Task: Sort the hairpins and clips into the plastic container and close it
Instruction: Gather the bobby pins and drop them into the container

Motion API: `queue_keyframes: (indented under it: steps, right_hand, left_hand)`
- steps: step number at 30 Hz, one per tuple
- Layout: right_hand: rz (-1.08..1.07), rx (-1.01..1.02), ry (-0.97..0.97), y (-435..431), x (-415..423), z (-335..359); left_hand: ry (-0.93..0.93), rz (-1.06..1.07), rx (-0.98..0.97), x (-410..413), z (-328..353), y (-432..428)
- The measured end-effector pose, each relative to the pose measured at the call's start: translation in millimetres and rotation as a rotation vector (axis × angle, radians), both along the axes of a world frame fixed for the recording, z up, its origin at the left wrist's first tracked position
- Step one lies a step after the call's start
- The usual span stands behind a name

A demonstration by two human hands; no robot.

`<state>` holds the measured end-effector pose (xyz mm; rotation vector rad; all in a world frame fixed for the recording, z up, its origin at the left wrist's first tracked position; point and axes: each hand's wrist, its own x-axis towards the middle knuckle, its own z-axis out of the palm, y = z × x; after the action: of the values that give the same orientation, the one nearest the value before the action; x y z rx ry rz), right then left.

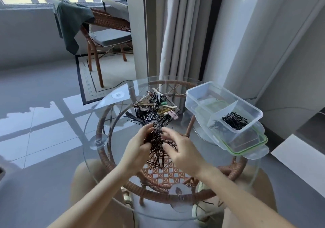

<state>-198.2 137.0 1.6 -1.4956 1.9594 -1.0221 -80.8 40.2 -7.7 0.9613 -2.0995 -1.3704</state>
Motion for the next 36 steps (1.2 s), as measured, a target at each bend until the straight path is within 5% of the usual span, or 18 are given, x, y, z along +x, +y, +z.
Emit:
queue_keyframes:
  steps: [6,8,16,36]
  right_hand:
    - [0.104,0.283,0.633,12.5,-16.6,3.7]
    - [0.112,0.309,0.682,3.7,-15.2,-1.8]
    - [0.120,0.199,0.451,-29.0,-14.5,3.5]
    - [-0.143,-0.015,0.084,8.0,-69.7,74.2]
  left_hand:
    - [-0.524,-0.247,-0.385,32.0,22.1,-13.6]
    - [-0.684,-0.323,-0.504,28.9,22.4,-11.0]
    - [-0.612,-0.237,-0.506,3.9,24.1,-22.5]
    - [-0.787,-0.191,-0.580,1.1,51.0,-34.3]
